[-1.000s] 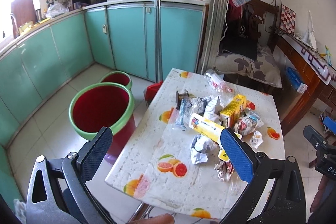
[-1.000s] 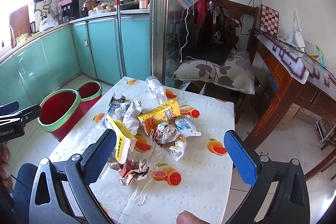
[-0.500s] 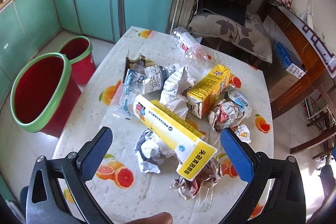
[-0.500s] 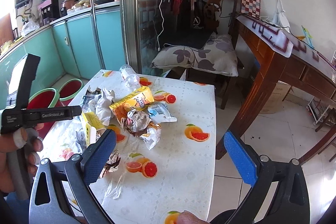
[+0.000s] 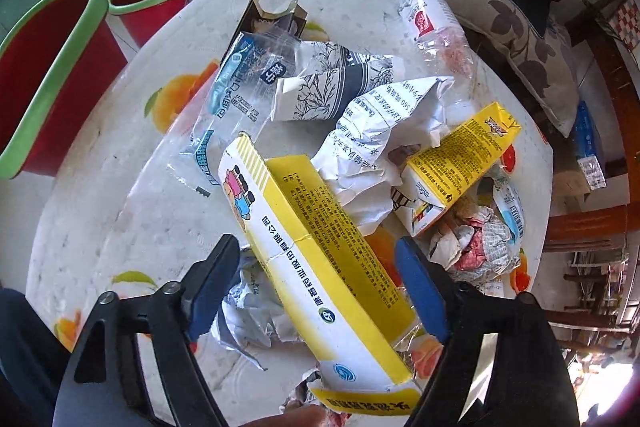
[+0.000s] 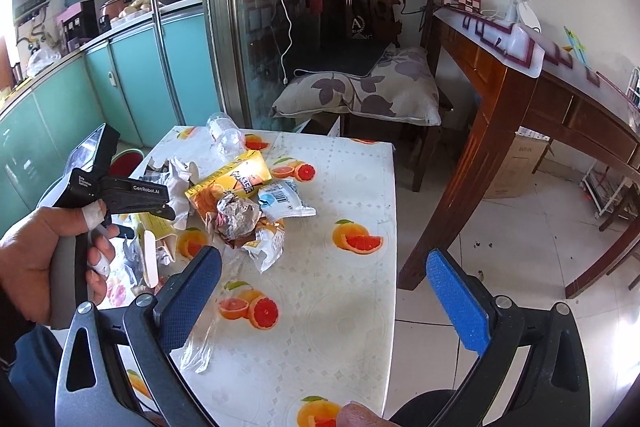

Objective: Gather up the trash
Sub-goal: 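Grasp the yellow medicine box with the left gripper and lift it, then carry the yellow box to the red bin with the left gripper while the right gripper grasps crumpled paper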

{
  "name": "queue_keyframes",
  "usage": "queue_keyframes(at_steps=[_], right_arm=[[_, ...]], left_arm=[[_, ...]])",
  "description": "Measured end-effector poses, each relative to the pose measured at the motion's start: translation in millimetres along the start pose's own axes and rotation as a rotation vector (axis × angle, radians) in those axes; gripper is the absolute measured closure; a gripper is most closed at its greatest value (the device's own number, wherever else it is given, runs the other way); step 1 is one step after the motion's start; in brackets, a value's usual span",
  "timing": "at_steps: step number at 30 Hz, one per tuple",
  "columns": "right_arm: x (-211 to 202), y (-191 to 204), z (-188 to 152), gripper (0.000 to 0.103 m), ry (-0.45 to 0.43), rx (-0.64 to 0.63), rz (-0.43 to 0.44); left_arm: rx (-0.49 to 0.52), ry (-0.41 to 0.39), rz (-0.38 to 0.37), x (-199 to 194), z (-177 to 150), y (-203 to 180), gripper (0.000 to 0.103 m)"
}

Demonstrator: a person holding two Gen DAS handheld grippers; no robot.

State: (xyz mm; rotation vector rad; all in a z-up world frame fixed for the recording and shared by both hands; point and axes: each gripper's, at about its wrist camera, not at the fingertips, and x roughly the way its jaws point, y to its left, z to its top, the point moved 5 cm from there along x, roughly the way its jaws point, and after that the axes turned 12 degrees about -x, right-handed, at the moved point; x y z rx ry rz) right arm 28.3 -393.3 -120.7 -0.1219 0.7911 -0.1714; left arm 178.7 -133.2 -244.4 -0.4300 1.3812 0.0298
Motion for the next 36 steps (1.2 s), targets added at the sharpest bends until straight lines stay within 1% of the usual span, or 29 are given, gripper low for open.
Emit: queue_keyframes(at_steps=[3, 4, 5, 7, 8, 10, 13, 17, 22, 26, 29, 33, 36], right_arm=[[3, 0, -1, 0.0, 0.003, 0.006, 0.0], [3, 0, -1, 0.0, 0.003, 0.007, 0.001], [4, 0, -1, 0.0, 0.005, 0.008, 0.002], [6, 1, 0, 0.0, 0.007, 0.007, 0.002], [5, 2, 0, 0.0, 0.007, 0.007, 0.003], [6, 2, 1, 0.0, 0.006, 0.006, 0.002], [8, 5, 2, 0.0, 0.008, 0.007, 0.005], [10, 11, 5, 0.0, 0.003, -0.001, 0.013], [16, 27, 12, 0.0, -0.003, -0.021, 0.059], [27, 53, 18, 0.0, 0.001, -0.047, 0.14], [40, 77, 21, 0.0, 0.011, -0.077, 0.226], [69, 120, 17, 0.0, 0.078, -0.169, 0.324], [93, 152, 8, 0.0, 0.135, -0.219, 0.386]], left_arm=[[0.019, -0.002, 0.011, 1, 0, -1, 0.03], [0.023, -0.003, 0.015, 1, 0, -2, 0.033], [0.027, -0.006, 0.022, 1, 1, -1, 0.042], [0.035, -0.004, 0.017, 0, 4, -2, 0.05], [0.035, 0.001, 0.003, -2, 4, -1, 0.058], [0.034, 0.012, -0.015, -5, 5, 1, 0.065], [0.046, -0.004, -0.04, -18, 7, 6, 0.068], [0.067, -0.057, -0.086, -43, 8, 7, 0.069], [0.108, -0.13, -0.151, -80, 10, 4, 0.069], [0.172, -0.196, -0.191, -108, 9, -2, 0.069], [0.23, -0.263, -0.194, -133, 7, 3, 0.069], [0.299, -0.342, -0.182, -159, 4, 14, 0.069], [0.316, -0.364, -0.19, -170, -3, 24, 0.069]])
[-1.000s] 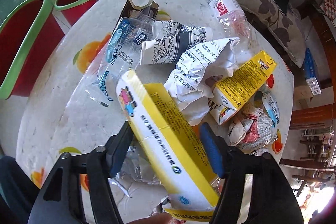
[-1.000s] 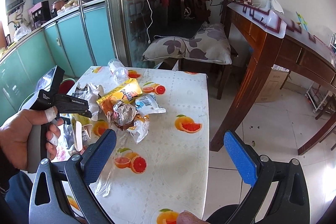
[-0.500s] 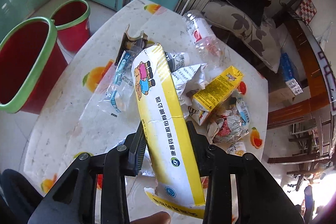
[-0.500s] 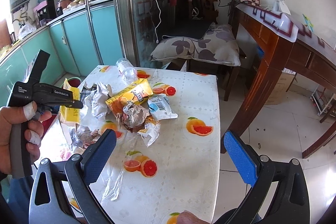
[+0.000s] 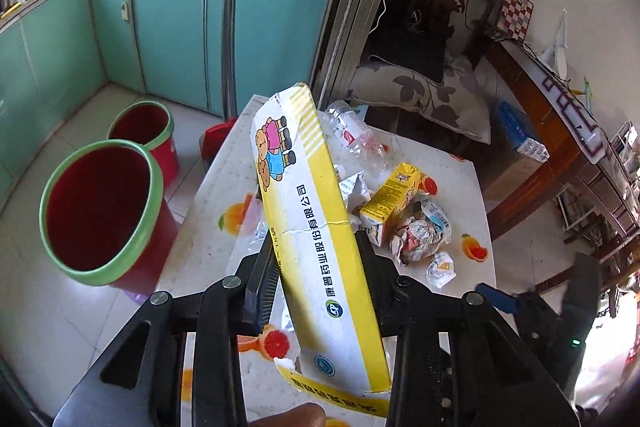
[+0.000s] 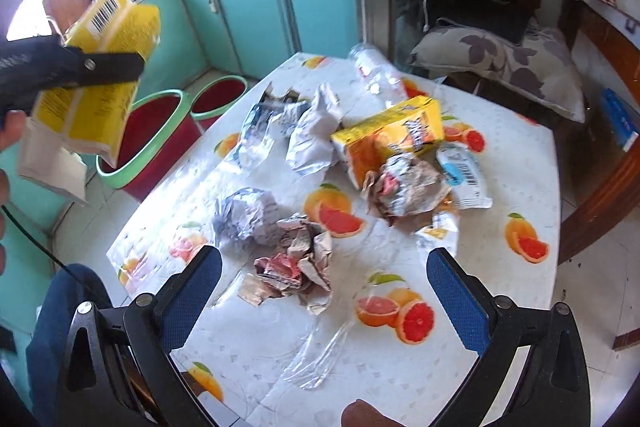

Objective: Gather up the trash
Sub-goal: 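Carry the yellow box to the red bin with the left gripper while the right gripper grasps crumpled paper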

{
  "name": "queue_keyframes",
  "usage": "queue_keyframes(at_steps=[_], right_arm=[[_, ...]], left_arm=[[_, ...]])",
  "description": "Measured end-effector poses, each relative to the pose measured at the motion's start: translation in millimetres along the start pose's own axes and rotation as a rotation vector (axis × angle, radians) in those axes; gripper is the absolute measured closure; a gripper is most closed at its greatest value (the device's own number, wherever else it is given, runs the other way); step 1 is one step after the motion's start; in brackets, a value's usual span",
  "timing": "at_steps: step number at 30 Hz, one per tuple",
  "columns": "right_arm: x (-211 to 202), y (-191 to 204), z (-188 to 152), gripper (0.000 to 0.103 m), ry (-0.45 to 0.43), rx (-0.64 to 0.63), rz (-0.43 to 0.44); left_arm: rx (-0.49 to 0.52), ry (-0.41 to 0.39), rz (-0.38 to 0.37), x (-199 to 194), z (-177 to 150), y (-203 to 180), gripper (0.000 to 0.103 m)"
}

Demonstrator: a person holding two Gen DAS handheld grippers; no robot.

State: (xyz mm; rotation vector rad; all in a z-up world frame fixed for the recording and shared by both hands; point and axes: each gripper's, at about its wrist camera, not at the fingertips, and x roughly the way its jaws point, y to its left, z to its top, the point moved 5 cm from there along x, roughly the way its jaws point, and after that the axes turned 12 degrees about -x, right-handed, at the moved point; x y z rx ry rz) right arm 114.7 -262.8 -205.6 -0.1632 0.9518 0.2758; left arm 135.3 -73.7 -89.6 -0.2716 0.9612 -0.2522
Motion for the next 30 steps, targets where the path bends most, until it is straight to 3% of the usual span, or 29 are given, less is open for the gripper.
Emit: queue_keyframes(at_steps=[2, 10, 12, 13, 15, 16, 17, 23, 30], right_arm=[[23, 10, -2, 0.0, 0.036, -0.02, 0.017], [99, 14, -12, 0.001, 0.201, -0.06, -0.063], [104, 14, -10, 0.002, 0.193, -0.053, -0.049], [105, 15, -10, 0.004, 0.195, -0.053, -0.057], [108, 15, -9, 0.031, 0.214, -0.057, -0.066], [110, 16, -8, 0.05, 0.222, -0.059, -0.062], [110, 19, -7, 0.054, 0.227, -0.071, -0.069], [103, 36, -1, 0.07, 0.237, -0.12, -0.096], [50, 32, 20, 0.07, 0.149, -0.086, -0.098]], left_arm=[[0.011, -0.017, 0.002, -9, -3, 4, 0.069], [0.021, -0.059, 0.009, -32, -18, 25, 0.069], [0.018, -0.068, 0.017, -34, -19, 33, 0.069], [0.015, -0.072, 0.022, -35, -20, 38, 0.069], [0.0, -0.075, 0.025, -38, -20, 47, 0.068], [-0.005, -0.079, 0.03, -38, -20, 51, 0.068], [-0.011, -0.082, 0.033, -40, -20, 55, 0.068], [-0.03, -0.114, 0.041, -44, -20, 70, 0.068], [-0.074, -0.161, 0.069, -47, -10, 101, 0.068]])
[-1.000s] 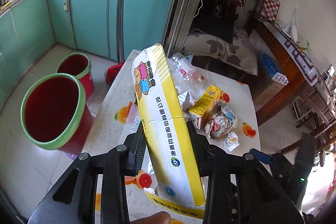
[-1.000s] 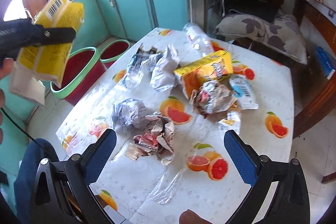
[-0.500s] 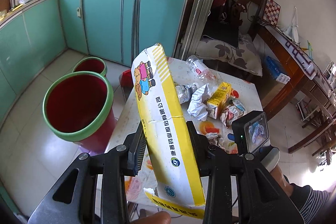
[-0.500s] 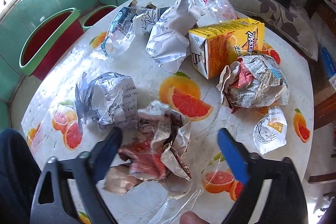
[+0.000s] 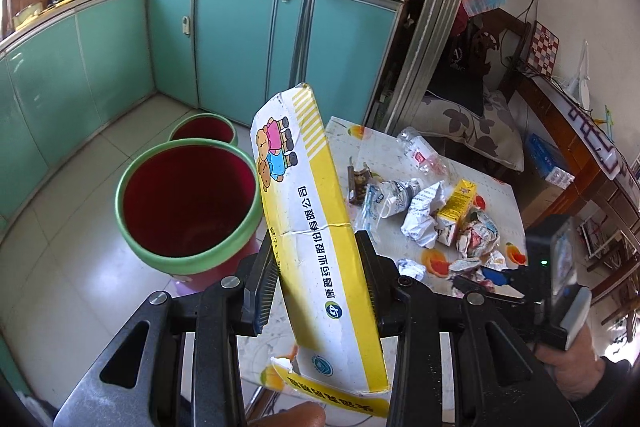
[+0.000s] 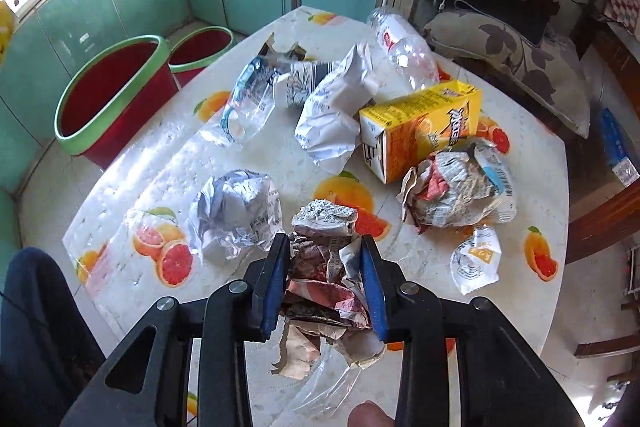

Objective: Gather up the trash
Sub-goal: 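Carry the yellow box to the red bin with the left gripper while the right gripper grasps crumpled paper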

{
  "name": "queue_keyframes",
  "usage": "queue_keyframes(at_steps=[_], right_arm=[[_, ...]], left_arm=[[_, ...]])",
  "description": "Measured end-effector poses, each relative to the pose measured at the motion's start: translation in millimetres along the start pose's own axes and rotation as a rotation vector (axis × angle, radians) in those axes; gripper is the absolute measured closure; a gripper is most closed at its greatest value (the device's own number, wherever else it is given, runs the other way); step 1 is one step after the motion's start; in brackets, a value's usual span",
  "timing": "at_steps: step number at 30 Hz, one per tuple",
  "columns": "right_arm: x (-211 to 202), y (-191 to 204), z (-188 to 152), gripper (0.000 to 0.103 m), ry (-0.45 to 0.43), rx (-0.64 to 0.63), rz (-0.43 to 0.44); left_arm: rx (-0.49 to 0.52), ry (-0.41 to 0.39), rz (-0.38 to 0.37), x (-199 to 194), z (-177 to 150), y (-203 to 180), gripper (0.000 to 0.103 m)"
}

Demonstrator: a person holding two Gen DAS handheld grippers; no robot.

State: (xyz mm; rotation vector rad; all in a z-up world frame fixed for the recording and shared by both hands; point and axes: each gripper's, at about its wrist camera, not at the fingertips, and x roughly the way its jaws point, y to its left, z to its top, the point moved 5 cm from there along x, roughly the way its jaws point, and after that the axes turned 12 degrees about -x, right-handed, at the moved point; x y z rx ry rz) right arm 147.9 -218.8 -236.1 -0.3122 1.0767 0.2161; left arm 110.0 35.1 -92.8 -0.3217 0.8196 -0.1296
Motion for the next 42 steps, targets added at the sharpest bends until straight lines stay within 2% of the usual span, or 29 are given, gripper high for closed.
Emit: queue_keyframes(at_steps=[5, 10, 15, 19, 21, 22, 24, 26, 32, 38, 42], right_arm=[[-42, 5, 23, 0.07, -0.073, -0.02, -0.007], [-72, 20, 56, 0.07, -0.138, -0.035, 0.007], [-88, 46, 95, 0.07, -0.186, -0.076, 0.015], [-95, 72, 130, 0.07, -0.229, -0.117, 0.025], [-96, 86, 147, 0.07, -0.247, -0.134, 0.032], [-96, 92, 155, 0.07, -0.256, -0.142, 0.035], [-93, 106, 170, 0.07, -0.266, -0.16, 0.038], [-90, 120, 184, 0.07, -0.279, -0.179, 0.043], [-66, 159, 220, 0.07, -0.292, -0.205, 0.12], [-31, 205, 259, 0.07, -0.3, -0.231, 0.205], [-1, 233, 281, 0.07, -0.29, -0.251, 0.23]], left_arm=[[-0.022, -0.061, 0.046, 9, 31, 27, 0.068], [-0.051, -0.089, 0.102, 34, 63, 63, 0.067], [-0.1, -0.077, 0.135, 72, 84, 100, 0.067], [-0.13, -0.046, 0.16, 99, 87, 124, 0.066], [-0.141, -0.023, 0.164, 108, 86, 131, 0.046], [-0.146, -0.02, 0.159, 110, 86, 135, 0.041], [-0.155, -0.017, 0.159, 112, 86, 140, 0.016], [-0.173, -0.024, 0.163, 110, 87, 147, 0.008], [-0.223, -0.093, 0.181, 80, 92, 173, 0.001], [-0.257, -0.164, 0.224, 36, 90, 203, 0.001], [-0.27, -0.187, 0.241, 17, 85, 217, 0.001]])
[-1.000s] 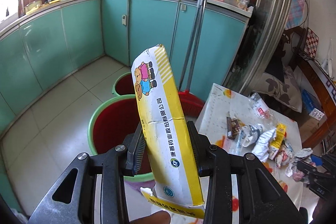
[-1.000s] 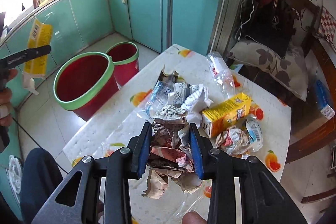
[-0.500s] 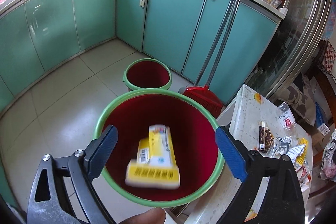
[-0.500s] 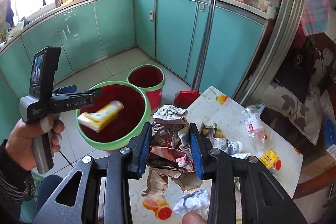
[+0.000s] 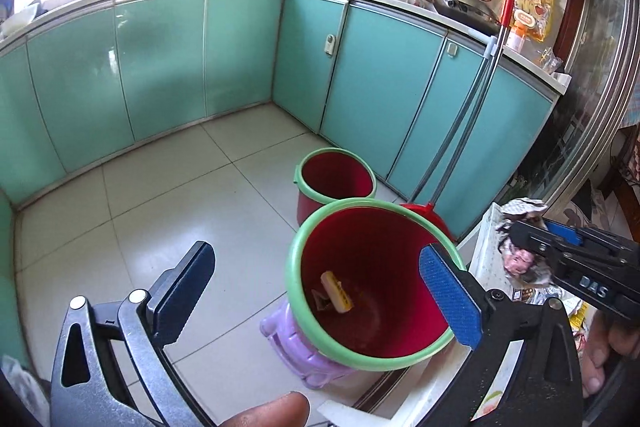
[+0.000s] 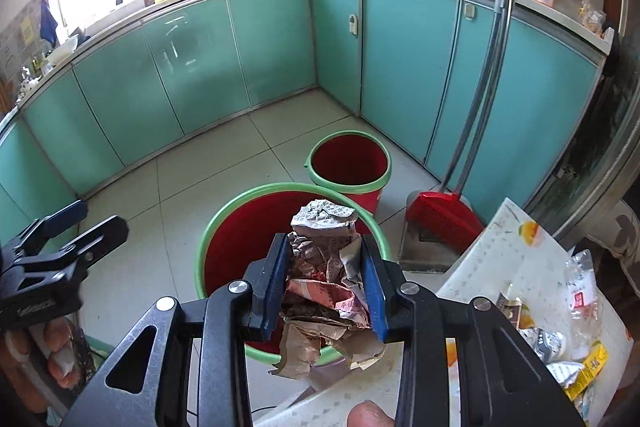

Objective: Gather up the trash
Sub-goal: 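Carry the yellow box to the red bin with the left gripper while the right gripper grasps crumpled paper, then drop the crumpled paper into the red bin with the right gripper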

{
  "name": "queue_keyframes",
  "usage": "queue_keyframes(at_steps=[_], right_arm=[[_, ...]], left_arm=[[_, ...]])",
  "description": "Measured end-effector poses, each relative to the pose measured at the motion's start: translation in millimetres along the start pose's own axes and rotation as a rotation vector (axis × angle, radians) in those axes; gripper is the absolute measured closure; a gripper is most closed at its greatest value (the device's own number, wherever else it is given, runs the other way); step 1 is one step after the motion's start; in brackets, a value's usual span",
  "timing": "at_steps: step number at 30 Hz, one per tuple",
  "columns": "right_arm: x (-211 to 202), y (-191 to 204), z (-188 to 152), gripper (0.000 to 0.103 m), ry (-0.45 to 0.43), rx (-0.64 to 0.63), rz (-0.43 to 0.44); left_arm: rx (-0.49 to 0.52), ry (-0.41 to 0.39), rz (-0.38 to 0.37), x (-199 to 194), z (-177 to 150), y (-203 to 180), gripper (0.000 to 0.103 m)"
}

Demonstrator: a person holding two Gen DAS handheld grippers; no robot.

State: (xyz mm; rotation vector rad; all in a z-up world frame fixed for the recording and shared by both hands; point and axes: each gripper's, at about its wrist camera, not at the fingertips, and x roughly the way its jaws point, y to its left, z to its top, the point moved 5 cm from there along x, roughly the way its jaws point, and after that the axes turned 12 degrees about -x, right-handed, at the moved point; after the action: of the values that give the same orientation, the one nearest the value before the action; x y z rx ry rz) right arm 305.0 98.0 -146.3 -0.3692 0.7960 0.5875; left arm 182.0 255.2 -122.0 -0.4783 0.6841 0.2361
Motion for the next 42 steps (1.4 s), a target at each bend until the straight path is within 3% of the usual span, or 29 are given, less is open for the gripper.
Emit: queue_keyframes(at_steps=[4, 8, 13, 19, 22, 24, 31, 35, 42], right_arm=[[38, 12, 11, 0.068, 0.015, 0.004, 0.025], [60, 16, 17, 0.035, 0.026, 0.012, 0.016], [63, 11, 19, 0.031, 0.029, 0.057, 0.026], [20, 2, 9, 0.03, -0.019, 0.04, -0.007], [-7, -4, 0, 0.016, -0.038, 0.028, -0.047], [-29, -12, -9, 0.016, -0.052, 0.043, -0.063], [-110, -54, -77, 0.015, -0.071, 0.102, -0.17], [-154, -80, -128, 0.008, -0.05, 0.137, -0.254], [-215, -132, -217, 0.007, 0.005, 0.224, -0.376]], left_arm=[[-0.01, -0.011, 0.016, -6, 1, 11, 0.001], [-0.018, -0.016, 0.02, -11, 0, 17, 0.001], [-0.016, -0.019, 0.025, -12, -2, 19, 0.0], [0.017, -0.021, 0.004, -17, -6, 3, 0.0], [0.042, -0.021, -0.012, -22, -9, -11, 0.0], [0.057, -0.022, -0.026, -25, -11, -23, 0.0], [0.152, 0.005, -0.087, -42, -37, -79, 0.0], [0.214, 0.037, -0.144, -53, -64, -119, 0.0], [0.32, 0.124, -0.229, -60, -121, -192, 0.0]])
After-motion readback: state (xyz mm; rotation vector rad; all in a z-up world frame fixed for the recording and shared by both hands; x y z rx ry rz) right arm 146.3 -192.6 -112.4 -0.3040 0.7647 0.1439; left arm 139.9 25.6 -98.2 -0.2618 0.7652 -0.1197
